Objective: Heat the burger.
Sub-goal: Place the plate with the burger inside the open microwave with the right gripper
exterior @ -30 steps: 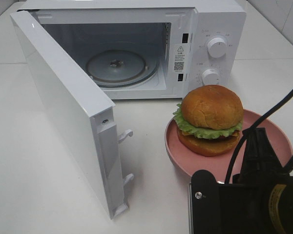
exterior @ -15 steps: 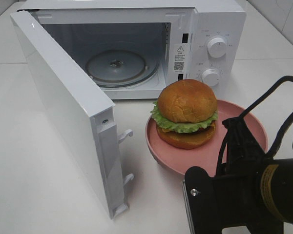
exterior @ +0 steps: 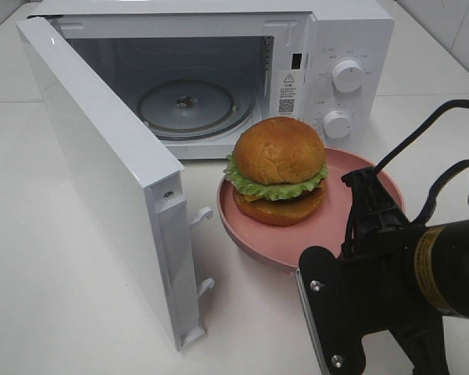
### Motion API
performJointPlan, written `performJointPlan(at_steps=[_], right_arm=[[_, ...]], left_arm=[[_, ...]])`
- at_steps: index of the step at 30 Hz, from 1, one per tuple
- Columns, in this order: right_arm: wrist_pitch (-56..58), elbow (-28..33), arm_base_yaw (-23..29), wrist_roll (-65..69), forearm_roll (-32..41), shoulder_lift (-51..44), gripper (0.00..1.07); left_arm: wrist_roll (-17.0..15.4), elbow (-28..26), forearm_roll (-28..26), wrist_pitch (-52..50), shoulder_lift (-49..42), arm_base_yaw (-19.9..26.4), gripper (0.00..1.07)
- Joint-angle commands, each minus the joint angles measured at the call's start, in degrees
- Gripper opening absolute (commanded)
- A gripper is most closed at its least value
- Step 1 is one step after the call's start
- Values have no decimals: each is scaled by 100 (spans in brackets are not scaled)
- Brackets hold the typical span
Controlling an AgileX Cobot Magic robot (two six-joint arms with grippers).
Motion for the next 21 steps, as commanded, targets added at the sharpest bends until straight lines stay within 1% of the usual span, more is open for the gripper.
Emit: performJointPlan(at_steps=[1, 4, 8, 13, 14, 15, 16, 17, 18, 19, 20, 21], right_arm=[[-625, -29, -241, -407, -281, -46, 0], [-848, -29, -332, -653, -281, -46, 0], [-1272, -29, -625, -1478, -258, -46, 0], [-1558, -29, -848, -2149, 0, -46, 0], [-1673, -34, -991, -2601, 241, -46, 0], [-1673, -34, -991, -2601, 241, -46, 0], [-1713, -34, -1043, -2813, 413, -46, 0], [-1753, -34, -1152, -3323, 791, -46, 0], [-1753, -34, -1152, -3323, 791, -46, 0], [-1753, -34, -1266, -3930, 1272, -46, 0], [-1770, -34, -1312, -4234, 1450, -46, 0], [-1770, -34, -1312, -4234, 1450, -46, 0]], left_arm=[[-11, 6, -46, -63, -80, 11, 100], [-11, 6, -46, -63, -80, 11, 100], [-11, 6, -46, -63, -80, 11, 100], [-11, 6, -46, -63, -80, 11, 100], [-11, 6, -46, -63, -80, 11, 100], [-11, 6, -46, -63, -80, 11, 100], [-11, 6, -46, -63, -80, 11, 100], [-11, 6, -46, -63, -80, 11, 100], [-11, 6, -46, -63, -80, 11, 100], [-11, 6, -46, -63, -80, 11, 100], [-11, 6, -46, -63, -80, 11, 100], [-11, 6, -46, -63, -80, 11, 100]])
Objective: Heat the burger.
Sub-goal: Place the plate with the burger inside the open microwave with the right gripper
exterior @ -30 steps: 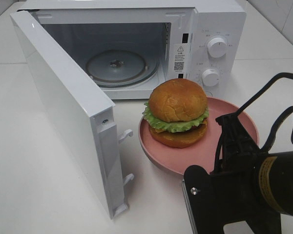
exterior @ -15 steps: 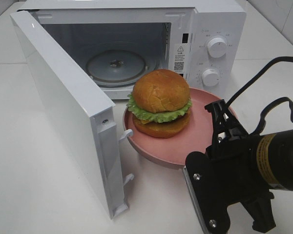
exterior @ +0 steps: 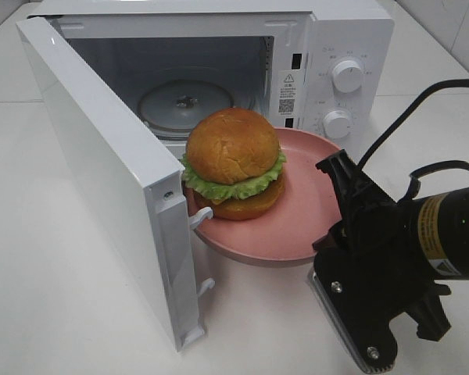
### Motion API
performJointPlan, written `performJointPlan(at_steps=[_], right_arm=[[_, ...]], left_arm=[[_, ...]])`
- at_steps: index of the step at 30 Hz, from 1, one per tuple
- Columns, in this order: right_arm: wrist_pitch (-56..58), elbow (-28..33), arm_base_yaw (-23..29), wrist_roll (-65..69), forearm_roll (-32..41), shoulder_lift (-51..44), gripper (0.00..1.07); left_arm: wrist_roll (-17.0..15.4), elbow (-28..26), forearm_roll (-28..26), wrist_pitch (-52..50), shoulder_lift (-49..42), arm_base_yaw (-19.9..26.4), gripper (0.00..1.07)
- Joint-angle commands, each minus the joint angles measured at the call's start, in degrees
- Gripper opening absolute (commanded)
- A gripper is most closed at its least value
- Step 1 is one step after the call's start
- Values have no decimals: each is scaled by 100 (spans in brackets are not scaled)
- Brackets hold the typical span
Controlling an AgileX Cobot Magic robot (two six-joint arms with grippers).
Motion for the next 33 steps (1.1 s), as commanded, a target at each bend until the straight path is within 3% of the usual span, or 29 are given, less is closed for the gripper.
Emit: performJointPlan(at_steps=[1, 17, 23, 33], right_arm=[[-350, -34, -258, -1352, 928, -57, 0], [-602, -384, -728, -4177, 3587, -34, 0], [-854, -384, -728, -4584, 3873, -6, 0], [-963, -877, -728, -4521, 3856, 539, 0]], left_arm=[[-11, 6, -46, -63, -80, 11, 100], [-11, 6, -46, -63, -80, 11, 100], [-11, 6, -46, -63, -80, 11, 100], [-11, 6, -46, -63, -80, 11, 100]])
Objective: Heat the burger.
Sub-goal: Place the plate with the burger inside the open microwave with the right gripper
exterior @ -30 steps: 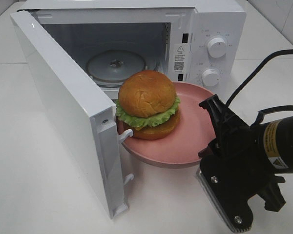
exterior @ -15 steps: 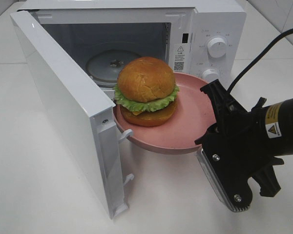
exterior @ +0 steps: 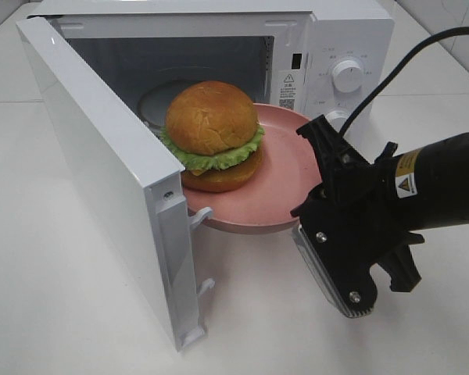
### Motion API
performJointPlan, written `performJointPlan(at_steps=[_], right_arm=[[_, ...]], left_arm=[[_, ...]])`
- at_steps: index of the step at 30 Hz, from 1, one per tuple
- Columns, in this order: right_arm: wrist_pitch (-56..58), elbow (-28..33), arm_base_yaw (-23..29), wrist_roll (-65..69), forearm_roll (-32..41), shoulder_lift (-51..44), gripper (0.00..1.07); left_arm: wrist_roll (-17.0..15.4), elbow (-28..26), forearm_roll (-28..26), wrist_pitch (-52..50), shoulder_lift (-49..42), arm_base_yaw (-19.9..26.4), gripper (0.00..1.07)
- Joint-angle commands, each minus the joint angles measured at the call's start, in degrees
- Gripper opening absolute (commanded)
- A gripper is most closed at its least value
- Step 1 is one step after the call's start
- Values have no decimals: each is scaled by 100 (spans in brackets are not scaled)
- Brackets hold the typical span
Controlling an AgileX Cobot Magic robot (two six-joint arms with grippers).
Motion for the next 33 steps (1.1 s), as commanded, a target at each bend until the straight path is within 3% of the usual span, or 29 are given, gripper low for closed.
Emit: performJointPlan(at_steps=[1, 33], right_arm=[[-533, -344, -34, -6, 57, 183, 0], [-516, -2252, -34, 195, -23, 2017, 0]], left_arm=[[-11, 6, -46, -63, -80, 11, 100], [-11, 6, -46, -63, -80, 11, 100]])
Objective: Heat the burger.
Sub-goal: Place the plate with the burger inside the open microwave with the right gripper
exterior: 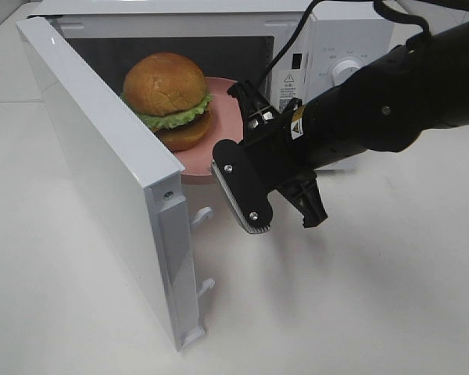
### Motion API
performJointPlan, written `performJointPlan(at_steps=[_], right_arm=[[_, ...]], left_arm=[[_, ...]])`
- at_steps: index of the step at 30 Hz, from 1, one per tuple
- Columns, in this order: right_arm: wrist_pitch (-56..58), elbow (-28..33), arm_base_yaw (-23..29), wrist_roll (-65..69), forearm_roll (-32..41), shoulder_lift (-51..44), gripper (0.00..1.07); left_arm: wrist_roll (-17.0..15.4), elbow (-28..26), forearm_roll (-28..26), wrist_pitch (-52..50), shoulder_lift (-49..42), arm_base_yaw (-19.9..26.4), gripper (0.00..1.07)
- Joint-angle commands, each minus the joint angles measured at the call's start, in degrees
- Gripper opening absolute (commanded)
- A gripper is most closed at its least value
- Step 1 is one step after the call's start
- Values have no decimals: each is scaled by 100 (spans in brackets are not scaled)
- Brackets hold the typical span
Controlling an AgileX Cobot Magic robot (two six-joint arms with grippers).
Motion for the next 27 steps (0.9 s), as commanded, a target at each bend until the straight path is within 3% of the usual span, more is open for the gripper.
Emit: performJointPlan(at_steps=[1, 15, 27], right_arm=[[-435, -241, -34, 149, -23, 40, 0], [-103, -1215, -34, 1507, -894, 762, 0], [487, -2172, -34, 3163, -2223, 1341, 0]], left_arm=[[-11, 6, -46, -63, -80, 11, 100], [-11, 6, -46, -63, -80, 11, 100], [-11, 6, -46, -63, -80, 11, 100]])
